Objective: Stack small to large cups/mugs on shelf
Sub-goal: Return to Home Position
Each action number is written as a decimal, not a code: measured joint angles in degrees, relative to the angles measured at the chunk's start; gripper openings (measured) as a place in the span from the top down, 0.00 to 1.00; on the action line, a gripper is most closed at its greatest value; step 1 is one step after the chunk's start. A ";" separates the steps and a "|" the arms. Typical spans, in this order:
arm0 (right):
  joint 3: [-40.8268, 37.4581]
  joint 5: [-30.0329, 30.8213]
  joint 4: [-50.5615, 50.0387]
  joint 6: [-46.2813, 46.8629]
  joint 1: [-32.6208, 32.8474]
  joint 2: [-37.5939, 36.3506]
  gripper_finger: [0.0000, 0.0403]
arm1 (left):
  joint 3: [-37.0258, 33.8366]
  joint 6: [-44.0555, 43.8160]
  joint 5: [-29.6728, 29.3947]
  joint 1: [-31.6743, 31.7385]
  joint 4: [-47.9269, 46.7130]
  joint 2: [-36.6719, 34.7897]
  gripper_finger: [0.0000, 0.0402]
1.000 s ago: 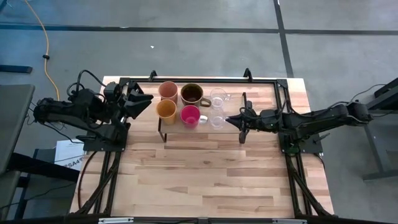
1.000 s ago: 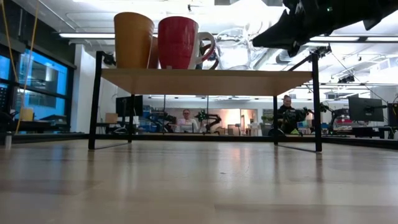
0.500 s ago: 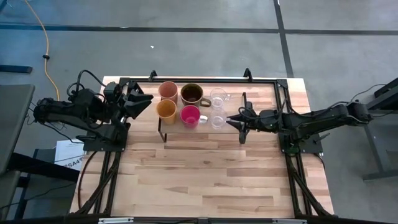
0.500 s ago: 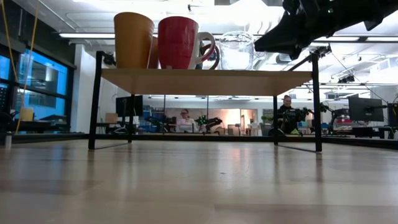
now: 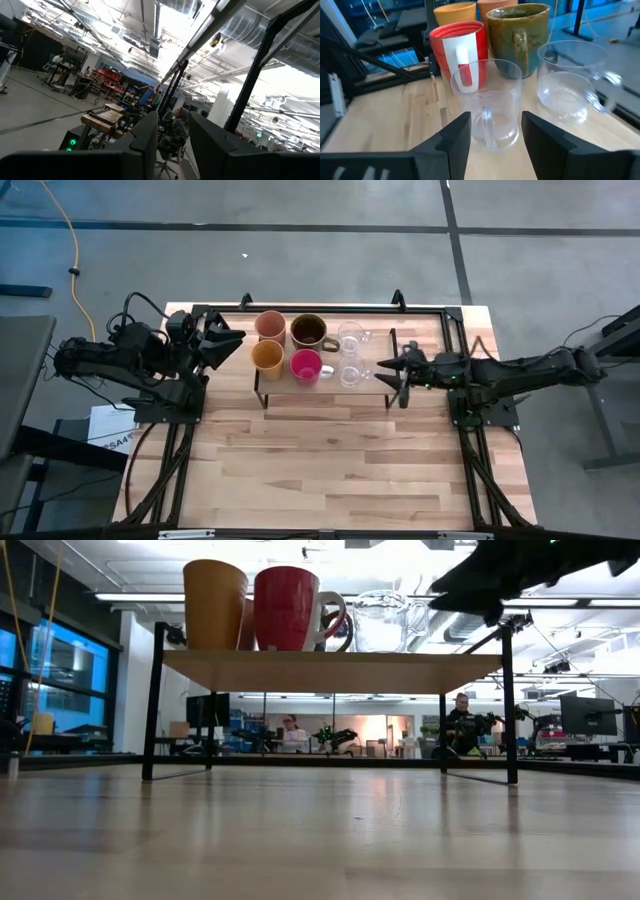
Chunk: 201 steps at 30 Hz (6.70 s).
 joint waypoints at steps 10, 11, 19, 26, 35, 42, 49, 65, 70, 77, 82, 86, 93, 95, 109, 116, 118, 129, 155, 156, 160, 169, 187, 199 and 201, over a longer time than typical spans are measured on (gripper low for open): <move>0.00 3.11 9.35 7.53 -0.02 -16.61 0.65 | 0.00 0.01 -0.29 0.00 0.03 -0.61 0.76; 0.00 5.18 14.01 5.42 -0.02 -16.83 0.68 | 0.00 0.01 -0.48 0.00 0.00 -0.61 0.76; 1.43 5.17 41.80 -9.40 -0.04 -14.16 0.97 | 1.99 4.60 -1.72 0.04 -11.60 -6.17 0.96; 12.07 2.20 21.12 -4.37 -0.04 -9.00 1.00 | 1.13 8.44 -0.31 0.07 -21.09 -14.97 0.99; 28.23 -3.03 -1.90 1.71 -2.08 3.20 1.00 | -14.72 5.83 2.27 0.05 -16.09 -20.54 1.00; 33.61 -9.05 -7.18 6.95 -4.02 6.82 1.00 | -25.66 1.01 0.93 0.02 -15.49 -35.90 1.00; 33.81 -9.36 -10.13 13.23 -4.20 5.24 1.00 | -35.23 -1.76 2.17 0.02 -5.95 -38.96 1.00; 33.77 -7.81 -15.12 17.60 -4.20 3.56 1.00 | -43.63 -4.28 2.42 0.07 3.63 -40.80 1.00; 33.77 -6.90 -20.28 20.71 -4.20 2.72 1.00 | -43.63 -2.20 1.24 0.10 0.31 -40.78 1.00; 33.77 -5.71 -21.15 21.10 -5.48 1.34 1.00 | -43.60 -2.33 2.54 6.65 -3.70 -40.85 1.00; 33.77 -5.73 -21.20 20.48 -6.53 0.58 1.00 | -43.60 -4.72 7.56 12.17 -4.95 -40.83 1.00; 33.77 -5.73 -21.24 20.53 -6.60 0.63 1.00 | -43.60 -8.27 9.88 13.97 -7.22 -40.83 1.00; 33.77 -5.73 -21.75 21.12 -6.89 0.63 1.00 | -43.60 -9.62 10.04 13.79 -12.56 -40.80 1.00; 33.77 -5.71 -22.08 21.10 -7.10 0.63 1.00 | -43.63 -9.09 10.01 13.79 -13.90 -40.80 1.00; 33.77 -5.50 -22.46 21.42 -9.36 0.63 1.00 | -47.56 -9.73 11.49 13.84 -15.29 -40.80 1.00; 33.76 -5.52 -22.82 20.51 -9.53 0.63 1.00 | -47.52 -7.92 14.85 13.84 -15.53 -39.85 1.00; 33.75 -5.52 -23.83 20.18 -9.53 0.63 1.00 | -47.52 -7.92 16.38 13.84 -15.95 -38.90 1.00; 33.68 -7.90 -32.20 17.98 -6.12 -1.13 1.00 | -47.50 -11.57 16.45 13.90 -15.73 -37.46 1.00; -9.44 -7.83 -11.15 15.62 15.13 -38.82 1.00 | -47.50 -11.71 16.32 13.90 -15.88 -37.42 1.00; -11.34 -7.81 -10.15 15.44 15.57 -40.85 1.00 | -47.50 -11.70 16.32 13.90 -15.88 -37.42 1.00; -18.76 -7.34 -3.22 12.96 16.53 -47.30 1.00 | -47.50 -11.67 16.32 13.90 -15.88 -37.42 1.00; -28.60 -12.86 9.68 11.39 16.59 -47.03 1.00 | -47.50 -11.61 16.32 13.88 -15.97 -37.59 1.00; -28.57 -3.75 -2.27 16.04 16.48 -46.56 1.00 | -47.50 -11.64 16.32 13.90 -15.95 -37.64 1.00; -28.55 -3.75 -2.38 11.06 16.48 -46.53 1.00 | -47.50 -11.66 16.32 13.89 -15.92 -37.64 1.00; -28.55 -3.75 -2.40 10.93 16.48 -46.53 1.00 | -47.50 -11.66 16.32 13.88 -15.91 -37.64 1.00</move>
